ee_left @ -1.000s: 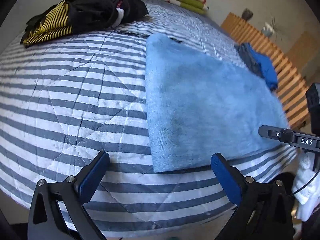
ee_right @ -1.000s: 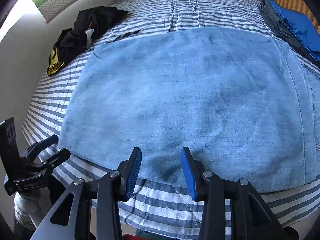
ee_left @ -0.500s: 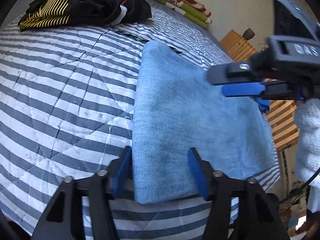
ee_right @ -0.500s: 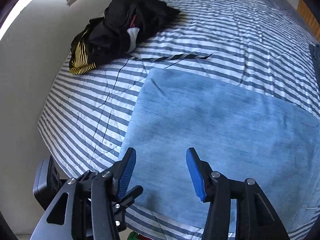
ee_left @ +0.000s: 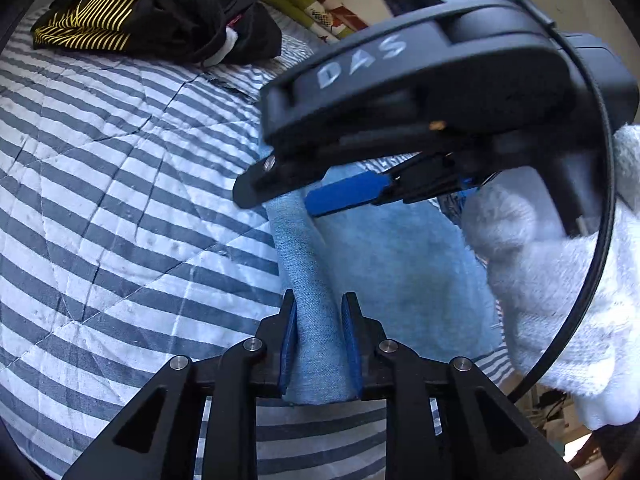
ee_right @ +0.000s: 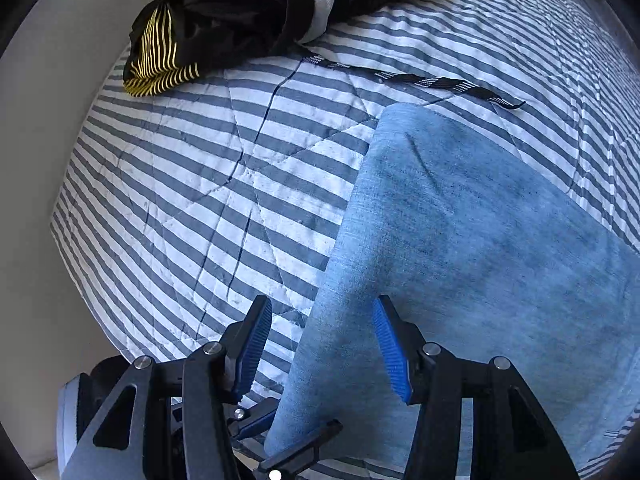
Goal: Fold large clothes
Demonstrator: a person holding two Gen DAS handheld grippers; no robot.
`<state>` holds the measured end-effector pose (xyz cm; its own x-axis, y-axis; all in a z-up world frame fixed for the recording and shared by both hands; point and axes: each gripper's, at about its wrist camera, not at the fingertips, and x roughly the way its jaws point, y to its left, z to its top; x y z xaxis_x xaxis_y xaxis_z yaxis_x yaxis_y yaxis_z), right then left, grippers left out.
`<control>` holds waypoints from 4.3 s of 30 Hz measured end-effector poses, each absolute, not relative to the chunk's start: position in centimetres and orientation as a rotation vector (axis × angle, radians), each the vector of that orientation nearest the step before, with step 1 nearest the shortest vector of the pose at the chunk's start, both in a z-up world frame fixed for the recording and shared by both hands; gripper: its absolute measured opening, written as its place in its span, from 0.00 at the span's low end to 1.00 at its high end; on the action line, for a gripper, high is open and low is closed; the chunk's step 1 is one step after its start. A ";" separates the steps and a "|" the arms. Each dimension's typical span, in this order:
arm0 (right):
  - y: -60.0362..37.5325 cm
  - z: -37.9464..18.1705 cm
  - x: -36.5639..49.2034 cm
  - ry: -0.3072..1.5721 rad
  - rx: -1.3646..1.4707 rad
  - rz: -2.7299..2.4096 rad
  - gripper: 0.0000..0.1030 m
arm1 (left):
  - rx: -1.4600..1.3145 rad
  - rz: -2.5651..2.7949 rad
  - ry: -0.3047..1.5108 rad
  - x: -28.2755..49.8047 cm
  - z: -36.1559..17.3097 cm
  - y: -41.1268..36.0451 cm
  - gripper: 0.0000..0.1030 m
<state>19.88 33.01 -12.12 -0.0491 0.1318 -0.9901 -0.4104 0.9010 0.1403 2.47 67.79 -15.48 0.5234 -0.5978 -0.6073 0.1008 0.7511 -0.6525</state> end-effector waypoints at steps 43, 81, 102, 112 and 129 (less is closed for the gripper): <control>-19.7 -10.0 12.9 1.273 0.504 0.076 0.04 | -0.027 -0.836 1.034 4.8 -12.4 38.6 0.67; -19.9 -9.3 21.8 1.154 0.425 0.097 0.11 | 0.168 -0.892 1.065 3.8 -14.7 33.1 0.73; -15.3 -7.1 12.1 1.126 0.205 0.121 0.28 | 0.085 -0.753 1.012 17.6 -10.2 33.7 0.73; -14.1 -10.8 10.5 1.175 0.057 0.020 0.27 | 0.011 -0.617 1.160 20.3 -16.8 34.6 0.87; -20.9 -12.6 8.5 1.226 0.383 0.037 0.58 | -0.099 -0.671 1.267 6.3 -17.4 39.7 0.90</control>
<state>8.47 -20.86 -12.58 0.3459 0.2322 -0.9091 0.1764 0.9355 0.3061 6.33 39.70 -17.36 0.1374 -0.5150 -0.8461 0.4099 0.8072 -0.4248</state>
